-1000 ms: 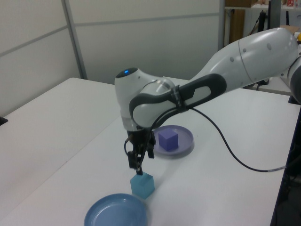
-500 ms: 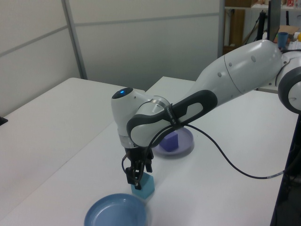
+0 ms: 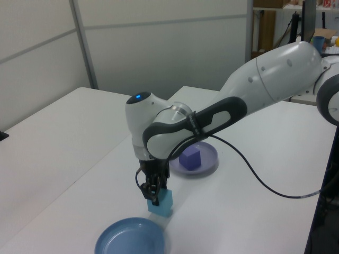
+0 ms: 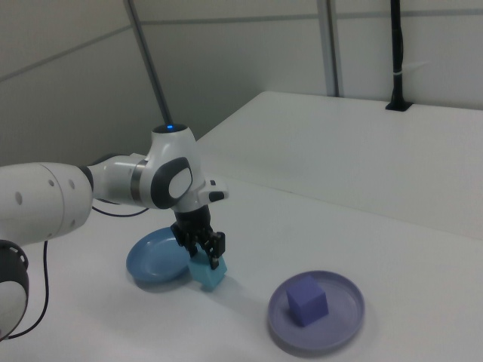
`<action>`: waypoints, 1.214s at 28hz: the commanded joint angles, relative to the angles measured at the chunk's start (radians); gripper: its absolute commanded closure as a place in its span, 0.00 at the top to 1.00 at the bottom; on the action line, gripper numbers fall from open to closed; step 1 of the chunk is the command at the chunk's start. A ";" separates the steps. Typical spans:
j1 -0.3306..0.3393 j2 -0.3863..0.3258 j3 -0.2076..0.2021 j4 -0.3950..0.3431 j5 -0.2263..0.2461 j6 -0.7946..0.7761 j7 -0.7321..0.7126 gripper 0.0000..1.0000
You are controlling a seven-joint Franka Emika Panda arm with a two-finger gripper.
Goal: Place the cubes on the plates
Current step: 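Carry the cyan cube onto the light blue plate and open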
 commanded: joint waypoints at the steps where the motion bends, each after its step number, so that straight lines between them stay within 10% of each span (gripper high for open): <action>1: 0.020 -0.061 -0.004 -0.006 0.001 -0.012 0.032 0.00; 19: 0.235 0.008 -0.001 0.049 -0.084 0.070 0.227 0.08; 21: 0.235 0.024 -0.001 0.051 -0.085 0.092 0.231 0.19; 27: 0.236 0.051 -0.001 0.058 -0.114 0.133 0.253 1.00; 34: 0.247 0.011 0.001 0.058 -0.102 0.080 0.265 1.00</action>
